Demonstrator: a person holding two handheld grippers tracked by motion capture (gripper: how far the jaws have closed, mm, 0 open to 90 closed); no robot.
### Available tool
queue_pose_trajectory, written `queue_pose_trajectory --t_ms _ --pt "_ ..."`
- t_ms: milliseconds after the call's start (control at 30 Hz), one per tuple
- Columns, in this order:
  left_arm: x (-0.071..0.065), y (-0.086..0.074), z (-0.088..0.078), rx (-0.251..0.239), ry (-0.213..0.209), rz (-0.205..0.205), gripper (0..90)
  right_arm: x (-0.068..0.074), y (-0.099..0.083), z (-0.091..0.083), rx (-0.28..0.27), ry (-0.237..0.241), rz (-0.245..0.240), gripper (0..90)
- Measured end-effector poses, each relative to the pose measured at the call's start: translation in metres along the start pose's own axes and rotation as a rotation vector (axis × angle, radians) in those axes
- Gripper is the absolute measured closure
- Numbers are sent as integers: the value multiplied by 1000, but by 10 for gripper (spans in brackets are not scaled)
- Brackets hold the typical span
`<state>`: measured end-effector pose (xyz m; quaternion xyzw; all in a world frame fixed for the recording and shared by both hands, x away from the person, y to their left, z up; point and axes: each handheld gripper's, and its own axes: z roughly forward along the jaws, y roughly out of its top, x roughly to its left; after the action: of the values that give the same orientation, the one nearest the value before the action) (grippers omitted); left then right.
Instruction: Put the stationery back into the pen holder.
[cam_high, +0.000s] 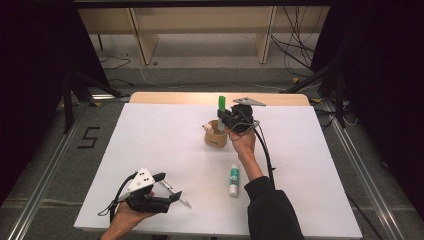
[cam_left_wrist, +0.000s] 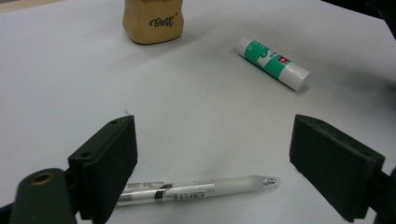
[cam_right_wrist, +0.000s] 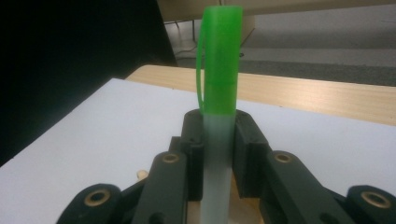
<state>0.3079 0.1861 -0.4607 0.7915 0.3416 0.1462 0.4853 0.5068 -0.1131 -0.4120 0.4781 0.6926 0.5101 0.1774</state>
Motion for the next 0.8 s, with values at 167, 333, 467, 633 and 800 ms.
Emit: queue_pose_trajectory --t_ms 167,333,467,633,800 --pt "0 -1 0 -1 1 -6 148 -1 -4 6 12 -10 6 772" --pt "0 -1 0 -2 3 -6 147 -1 -7 10 22 -10 7 771" --pt "1 -1 0 -2 6 -10 147 -1 -9 13 36 -5 0 651" --pt "2 -1 -1 -5 8 -14 147 -1 -5 2 36 4 13 399" --pt "3 -2 -1 -8 11 -21 147 1 -8 -25 44 -19 -45 316"
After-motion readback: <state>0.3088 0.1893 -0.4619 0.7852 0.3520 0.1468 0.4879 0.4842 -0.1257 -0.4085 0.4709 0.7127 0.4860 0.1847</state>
